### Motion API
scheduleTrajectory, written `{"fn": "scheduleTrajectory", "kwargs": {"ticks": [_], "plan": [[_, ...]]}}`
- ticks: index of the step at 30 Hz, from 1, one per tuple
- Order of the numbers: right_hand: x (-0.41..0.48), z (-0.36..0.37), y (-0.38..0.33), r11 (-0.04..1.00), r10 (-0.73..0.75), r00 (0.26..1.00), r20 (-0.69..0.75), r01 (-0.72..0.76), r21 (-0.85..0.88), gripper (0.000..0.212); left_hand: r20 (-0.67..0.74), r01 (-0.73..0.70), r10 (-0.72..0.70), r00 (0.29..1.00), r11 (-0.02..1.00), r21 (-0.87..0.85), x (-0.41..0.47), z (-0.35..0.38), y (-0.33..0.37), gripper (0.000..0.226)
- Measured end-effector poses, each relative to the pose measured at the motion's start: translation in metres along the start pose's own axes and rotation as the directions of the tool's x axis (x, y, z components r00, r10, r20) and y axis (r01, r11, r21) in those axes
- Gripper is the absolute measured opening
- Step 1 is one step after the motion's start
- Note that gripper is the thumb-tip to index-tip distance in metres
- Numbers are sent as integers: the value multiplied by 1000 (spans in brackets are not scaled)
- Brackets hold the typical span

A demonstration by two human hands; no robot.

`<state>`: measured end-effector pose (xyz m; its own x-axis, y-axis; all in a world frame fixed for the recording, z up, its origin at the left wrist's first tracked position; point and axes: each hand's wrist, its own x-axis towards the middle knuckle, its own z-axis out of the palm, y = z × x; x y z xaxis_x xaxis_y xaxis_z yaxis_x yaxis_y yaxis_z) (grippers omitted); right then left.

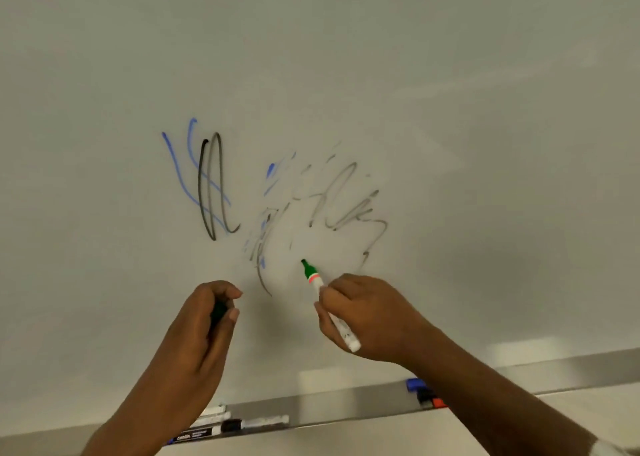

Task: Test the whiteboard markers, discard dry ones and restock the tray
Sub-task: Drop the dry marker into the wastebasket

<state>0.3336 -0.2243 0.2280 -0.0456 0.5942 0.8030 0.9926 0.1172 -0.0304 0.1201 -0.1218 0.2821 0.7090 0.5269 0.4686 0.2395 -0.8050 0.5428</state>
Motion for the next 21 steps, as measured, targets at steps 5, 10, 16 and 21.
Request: {"fn": "scheduleTrajectory", "kwargs": {"ticks": [5, 10, 16, 21], "plan": [[10, -41, 24, 933, 358, 809, -467, -303, 191, 12, 52, 48, -47, 998, 999, -12, -6, 2, -5, 24], [-7, -4, 11, 989, 147, 928, -342, -133, 65, 11, 109, 59, -58, 992, 998, -10, -4, 11, -5, 40], [-30, -8, 25, 956, 289, 888, -358, -247, 158, 22, 156, -27, 22, 988, 999, 28, 1, 20, -5, 37], [-53, 2, 24, 929, 367, 848, -382, -314, 195, 16, 201, 114, -95, 975, 990, -86, -2, 33, -5, 35]]}}
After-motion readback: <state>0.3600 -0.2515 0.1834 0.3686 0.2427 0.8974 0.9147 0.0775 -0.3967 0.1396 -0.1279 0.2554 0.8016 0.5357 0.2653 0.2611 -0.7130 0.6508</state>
